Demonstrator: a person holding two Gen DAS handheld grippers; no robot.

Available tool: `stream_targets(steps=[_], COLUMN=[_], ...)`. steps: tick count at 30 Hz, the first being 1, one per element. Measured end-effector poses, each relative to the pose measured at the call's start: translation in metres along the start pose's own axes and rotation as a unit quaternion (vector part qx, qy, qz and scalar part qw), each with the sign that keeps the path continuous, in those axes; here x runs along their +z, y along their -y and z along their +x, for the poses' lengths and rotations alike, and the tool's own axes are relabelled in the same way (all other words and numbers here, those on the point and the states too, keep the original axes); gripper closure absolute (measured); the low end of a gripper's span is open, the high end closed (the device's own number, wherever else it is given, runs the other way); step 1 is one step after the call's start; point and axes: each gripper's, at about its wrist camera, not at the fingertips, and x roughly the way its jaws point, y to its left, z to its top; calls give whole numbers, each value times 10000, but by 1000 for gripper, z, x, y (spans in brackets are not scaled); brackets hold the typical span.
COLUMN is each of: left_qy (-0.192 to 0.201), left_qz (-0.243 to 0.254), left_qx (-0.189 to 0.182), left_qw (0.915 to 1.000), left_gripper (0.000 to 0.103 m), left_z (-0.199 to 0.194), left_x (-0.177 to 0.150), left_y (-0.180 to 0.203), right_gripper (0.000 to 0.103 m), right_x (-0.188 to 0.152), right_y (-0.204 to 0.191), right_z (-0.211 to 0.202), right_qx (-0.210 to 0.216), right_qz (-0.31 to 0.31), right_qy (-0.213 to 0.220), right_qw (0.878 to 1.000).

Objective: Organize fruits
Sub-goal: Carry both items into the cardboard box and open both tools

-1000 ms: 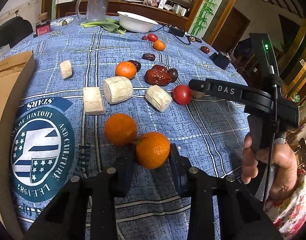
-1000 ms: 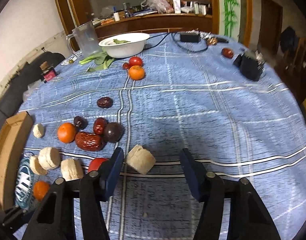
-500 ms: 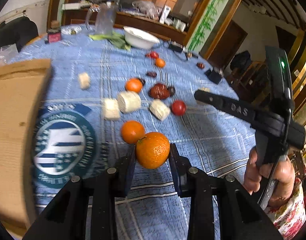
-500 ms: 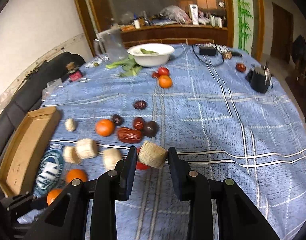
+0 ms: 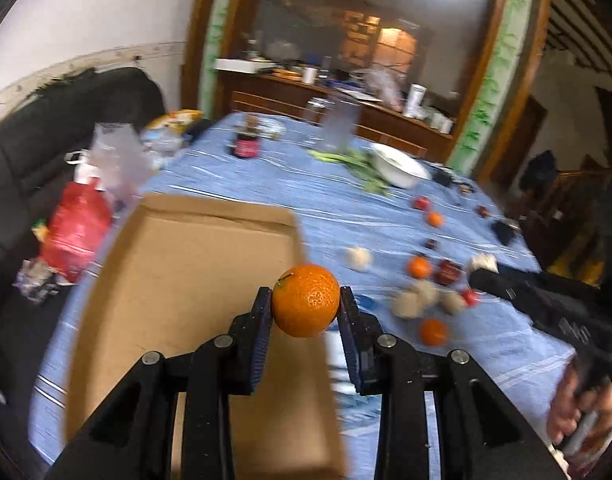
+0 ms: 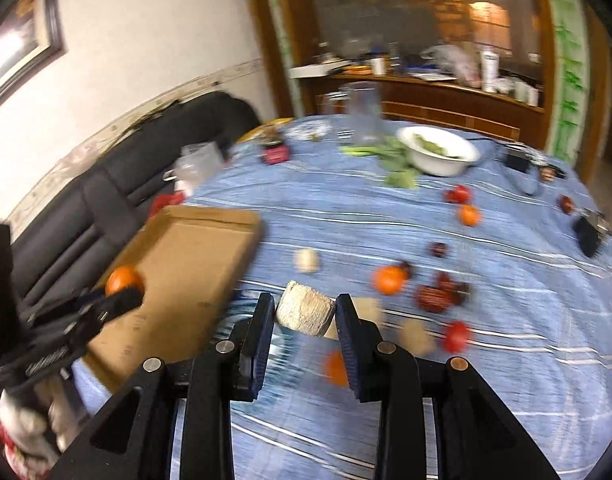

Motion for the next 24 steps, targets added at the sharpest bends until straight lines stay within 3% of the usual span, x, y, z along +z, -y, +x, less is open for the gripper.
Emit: stream_targets(steps=[6,11,16,24], left_qy=[-374,-907,-1219,-1341], left_qz=[-156,-469,-789,-890], left_qx=[608,691,676,662], left_qw=[9973,9924,9871,9847], left_gripper=[72,72,72,71], left_z=[48,97,131,144], left_x=[40,51,53,51], left_y=[-58,-93,-114,-119], right_gripper=[69,68,68,68], right_x=[23,27,24,28], right_y=[-70,-112,-120,-112], right_z=[64,125,173,197], right_qx=[354,212,-31,-227], right_qz=[-515,-1052,-1228,-1246], right_qy=[-352,-597,-748,-823], right_qw=[9974,9924,9896,9885])
